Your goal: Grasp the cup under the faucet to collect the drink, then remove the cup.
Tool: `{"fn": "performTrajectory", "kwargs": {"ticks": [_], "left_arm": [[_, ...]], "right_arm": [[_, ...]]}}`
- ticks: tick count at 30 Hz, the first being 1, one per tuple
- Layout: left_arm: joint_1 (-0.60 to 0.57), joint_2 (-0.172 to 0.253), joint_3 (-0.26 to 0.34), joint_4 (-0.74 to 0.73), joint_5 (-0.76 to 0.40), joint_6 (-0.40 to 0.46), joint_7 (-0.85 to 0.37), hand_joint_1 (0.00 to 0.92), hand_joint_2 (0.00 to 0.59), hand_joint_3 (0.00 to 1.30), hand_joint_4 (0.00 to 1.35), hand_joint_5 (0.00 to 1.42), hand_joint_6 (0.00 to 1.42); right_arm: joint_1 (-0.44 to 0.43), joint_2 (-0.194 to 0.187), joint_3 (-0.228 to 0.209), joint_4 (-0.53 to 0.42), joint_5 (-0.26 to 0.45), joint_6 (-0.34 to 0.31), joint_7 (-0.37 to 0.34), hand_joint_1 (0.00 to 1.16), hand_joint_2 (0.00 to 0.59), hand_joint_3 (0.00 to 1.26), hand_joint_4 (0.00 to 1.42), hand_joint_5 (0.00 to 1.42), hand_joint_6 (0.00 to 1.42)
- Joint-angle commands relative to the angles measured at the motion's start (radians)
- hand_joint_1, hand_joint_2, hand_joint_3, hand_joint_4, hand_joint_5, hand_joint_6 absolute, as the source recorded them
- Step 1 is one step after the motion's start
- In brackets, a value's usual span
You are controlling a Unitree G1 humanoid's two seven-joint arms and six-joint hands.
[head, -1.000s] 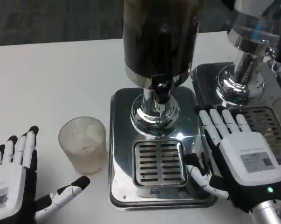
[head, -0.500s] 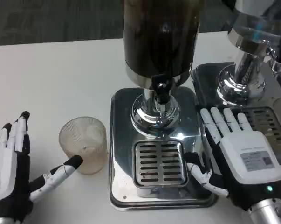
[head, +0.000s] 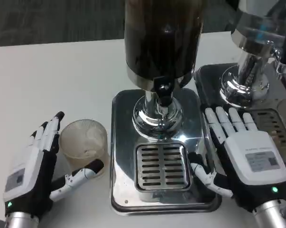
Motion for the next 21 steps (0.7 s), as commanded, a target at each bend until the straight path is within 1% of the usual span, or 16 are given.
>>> {"fn": "performTrajectory", "kwargs": {"ticks": [1,3,8,13,15,18,20,21], "left_arm": [[-0.072,0.024,-0.033,0.079,0.019,-0.021,-0.008,0.0,0.0,0.0,0.0,0.0,0.0],[-0.097,0.024,-0.053,0.102,0.044,-0.023,0.023,0.0,0.0,0.0,0.0,0.0,0.0],[-0.158,-0.003,-0.093,0.192,0.061,-0.047,0.085,0.022,0.0,0.0,0.0,0.04,0.03],[-0.185,-0.008,-0.128,0.239,0.064,-0.069,0.124,0.056,0.0,0.0,0.0,0.13,0.12],[-0.194,-0.008,-0.139,0.259,0.062,-0.08,0.138,0.077,0.006,0.0,0.0,0.17,0.18],[-0.202,-0.004,-0.152,0.276,0.063,-0.097,0.153,0.146,0.026,0.0,0.0,0.27,0.31],[-0.203,-0.002,-0.158,0.282,0.067,-0.106,0.179,0.188,0.045,0.0,0.07,0.37,0.47],[-0.203,-0.001,-0.163,0.283,0.074,-0.106,0.202,0.207,0.051,0.02,0.11,0.42,0.54]], "right_arm": [[-0.002,-0.001,0.004,-0.008,-0.001,-0.002,0.004,0.17,0.4,0.0,0.0,0.0,0.0],[0.0,-0.002,0.007,-0.013,-0.003,-0.002,0.005,0.17,0.4,0.0,0.0,0.0,0.0],[-0.022,-0.002,0.008,0.015,-0.002,-0.004,-0.004,0.17,0.4,0.0,0.0,0.0,0.0],[-0.022,-0.004,0.005,0.014,0.002,-0.005,-0.002,0.17,0.4,0.0,0.0,0.0,0.0],[-0.022,-0.003,0.006,0.014,0.002,-0.005,-0.003,0.17,0.4,0.0,0.0,0.0,0.0],[-0.021,-0.002,0.006,0.014,0.002,-0.004,-0.003,0.17,0.4,0.0,0.0,0.0,0.0],[-0.021,-0.001,0.006,0.014,0.003,-0.003,-0.003,0.17,0.398,0.0,0.0,0.0,0.0],[-0.021,0.0,0.006,0.014,0.003,-0.003,-0.003,0.17,0.397,0.0,0.0,0.0,0.0]]}}
